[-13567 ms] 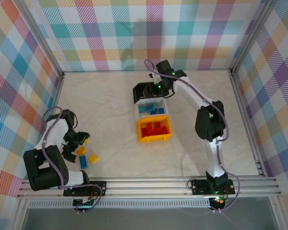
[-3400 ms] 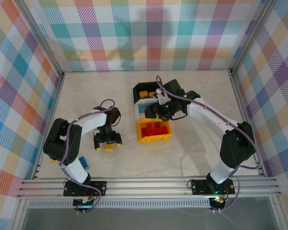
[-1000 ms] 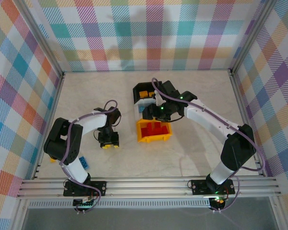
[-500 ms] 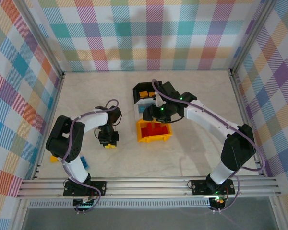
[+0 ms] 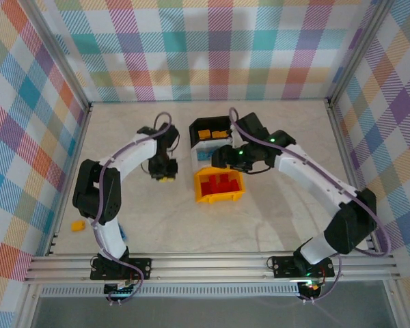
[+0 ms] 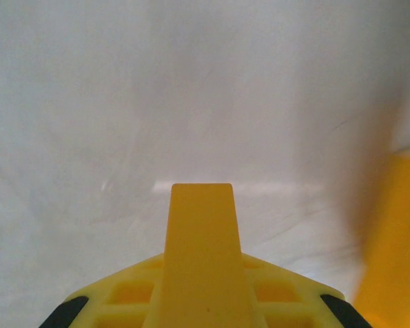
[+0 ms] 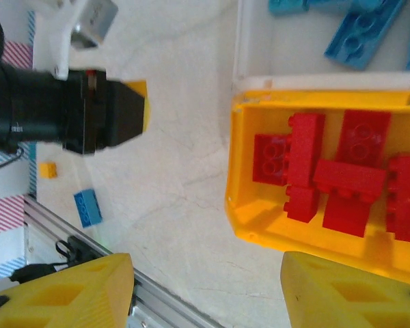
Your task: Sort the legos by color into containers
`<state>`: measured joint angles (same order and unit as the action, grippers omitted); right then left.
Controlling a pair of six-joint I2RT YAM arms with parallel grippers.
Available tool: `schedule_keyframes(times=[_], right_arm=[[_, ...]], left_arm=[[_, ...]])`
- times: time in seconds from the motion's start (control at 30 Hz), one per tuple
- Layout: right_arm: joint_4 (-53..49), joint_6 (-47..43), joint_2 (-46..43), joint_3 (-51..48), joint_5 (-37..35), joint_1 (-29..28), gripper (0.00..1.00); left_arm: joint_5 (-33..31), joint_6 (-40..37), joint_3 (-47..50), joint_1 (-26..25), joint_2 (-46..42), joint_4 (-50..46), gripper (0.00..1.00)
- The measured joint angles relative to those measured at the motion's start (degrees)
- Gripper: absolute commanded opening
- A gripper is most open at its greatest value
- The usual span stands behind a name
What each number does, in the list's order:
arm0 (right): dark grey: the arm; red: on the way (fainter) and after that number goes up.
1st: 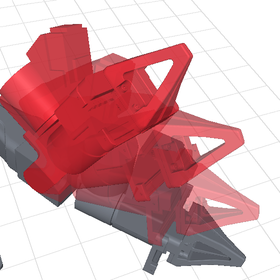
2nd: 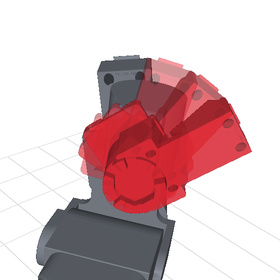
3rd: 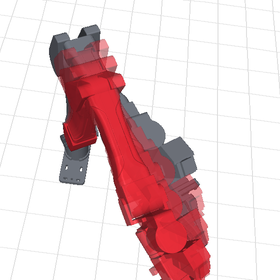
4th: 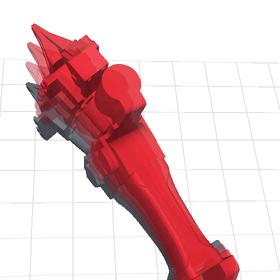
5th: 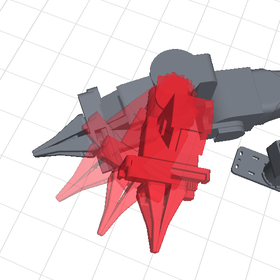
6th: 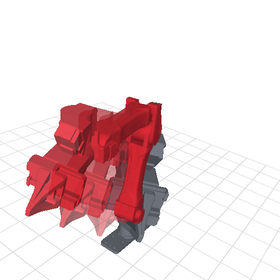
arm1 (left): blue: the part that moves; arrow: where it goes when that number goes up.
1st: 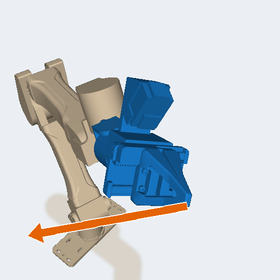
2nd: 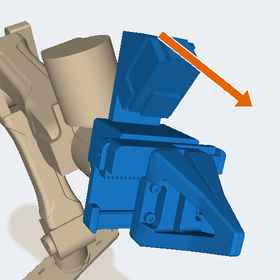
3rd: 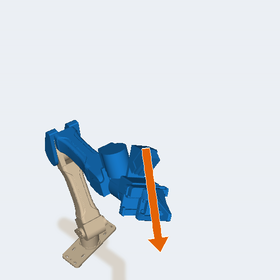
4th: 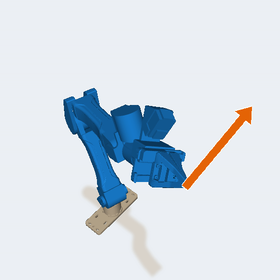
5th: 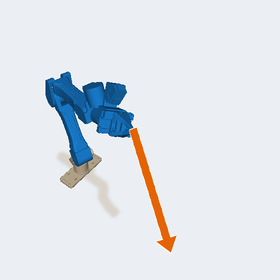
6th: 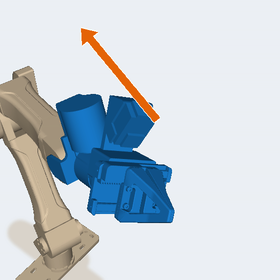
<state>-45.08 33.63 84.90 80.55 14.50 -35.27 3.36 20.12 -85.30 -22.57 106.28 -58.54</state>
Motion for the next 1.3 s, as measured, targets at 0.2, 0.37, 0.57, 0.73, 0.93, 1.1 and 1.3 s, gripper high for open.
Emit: schedule_keyframes(times=[0.2, 0.37, 0.57, 0.73, 0.93, 1.1, 1.3], right_arm=[[-0.4, 0.1, -6.4, -1.6, -1.2, 1.7, 0.60], [-1.2, 0.5, -7.9, -3.9, -2.1, 1.7, 0.60], [-1.4, 1.6, -9.8, -6.0, -2.8, 1.7, 0.60], [-1.7, 1.7, -11.6, -7.5, -3.2, 1.7, 0.60], [-1.7, 1.7, -11.7, -7.5, -3.1, 1.8, 0.60], [-1.4, 1.5, -10.4, -7.5, -2.2, 1.9, 0.61], [-0.3, 1.0, -8.0, -7.2, -0.3, 1.9, 0.61]], left_arm=[[3.0, 2.2, -23.1, 0.0, 12.7, -0.2, 0.01], [6.9, 5.1, -38.0, -0.2, 24.7, -0.2, 0.01], [10.5, 8.7, -49.0, -0.5, 33.0, 0.3, 0.03], [12.7, 10.6, -51.4, -0.7, 35.2, 1.3, 0.22], [13.7, 11.9, -51.5, -0.9, 35.8, 1.9, 0.58], [13.7, 11.6, -51.5, -1.0, 35.8, 1.8, 0.63], [8.5, 9.0, -49.2, -1.0, 32.0, -3.4, 0.72]])
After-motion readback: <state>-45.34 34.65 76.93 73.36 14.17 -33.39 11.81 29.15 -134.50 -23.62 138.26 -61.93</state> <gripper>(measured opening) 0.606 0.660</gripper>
